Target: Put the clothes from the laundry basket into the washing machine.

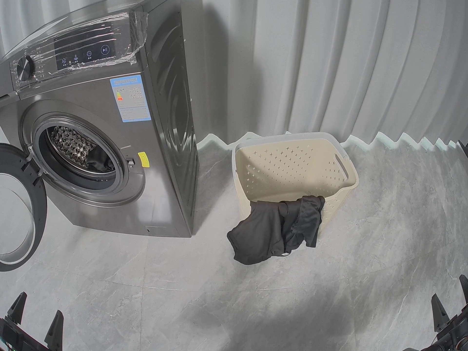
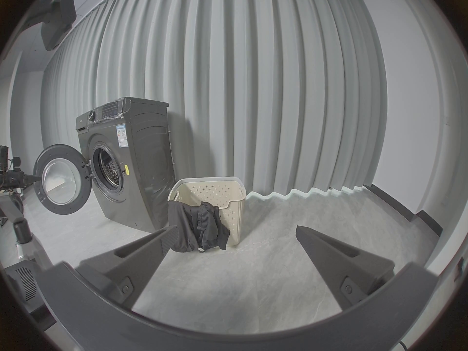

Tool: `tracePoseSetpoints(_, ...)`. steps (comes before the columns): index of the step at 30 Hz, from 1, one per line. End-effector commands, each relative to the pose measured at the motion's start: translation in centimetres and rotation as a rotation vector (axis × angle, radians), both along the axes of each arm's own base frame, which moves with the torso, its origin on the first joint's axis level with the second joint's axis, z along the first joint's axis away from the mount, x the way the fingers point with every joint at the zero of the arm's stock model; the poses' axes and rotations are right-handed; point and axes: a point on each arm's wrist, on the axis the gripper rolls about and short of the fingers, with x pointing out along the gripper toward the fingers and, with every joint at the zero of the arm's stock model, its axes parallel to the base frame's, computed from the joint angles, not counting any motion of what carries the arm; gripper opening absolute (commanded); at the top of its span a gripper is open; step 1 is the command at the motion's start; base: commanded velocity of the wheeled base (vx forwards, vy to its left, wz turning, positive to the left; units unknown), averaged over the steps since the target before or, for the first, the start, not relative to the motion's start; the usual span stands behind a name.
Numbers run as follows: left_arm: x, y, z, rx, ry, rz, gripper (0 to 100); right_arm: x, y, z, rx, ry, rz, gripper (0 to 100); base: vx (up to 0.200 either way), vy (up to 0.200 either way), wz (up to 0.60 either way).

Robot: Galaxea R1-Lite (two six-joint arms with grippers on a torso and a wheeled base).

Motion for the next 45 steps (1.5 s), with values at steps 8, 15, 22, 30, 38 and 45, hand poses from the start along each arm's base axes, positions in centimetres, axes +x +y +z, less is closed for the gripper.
tracePoseSetpoints(8, 0.0, 0.0, -0.4, -0.001, 0.000, 0.000, 100, 0.0, 0.0, -0.5, 0.001, 0.003, -0.010, 100, 0.000, -0.100, 0.00)
tracePoseSetpoints(15, 0.0, 0.0, -0.4, -0.003, 0.000, 0.000, 100, 0.0, 0.0, -0.5, 0.003, 0.001, -0.010, 100, 0.000, -0.200, 0.00)
tracePoseSetpoints(22, 0.0, 0.0, -0.4, -0.003, 0.000, 0.000, 100, 0.0, 0.0, -0.5, 0.011, 0.001, -0.011, 100, 0.000, -0.200, 0.00)
tracePoseSetpoints(30, 0.0, 0.0, -0.4, -0.004, 0.000, 0.000, 100, 0.0, -0.1, -0.5, 0.023, 0.001, -0.033, 100, 0.000, 0.000, 0.00)
tracePoseSetpoints(38, 0.0, 0.0, -0.4, -0.003, 0.000, 0.000, 100, -1.5, 0.0, 5.2, 0.013, -0.210, -0.025, 100, 0.175, 0.000, 0.00)
tracePoseSetpoints(45, 0.0, 0.0, -0.4, -0.003, 0.000, 0.000, 100, 2.5, 0.1, 5.4, 0.014, 0.138, 0.133, 100, 0.143, 0.000, 0.00)
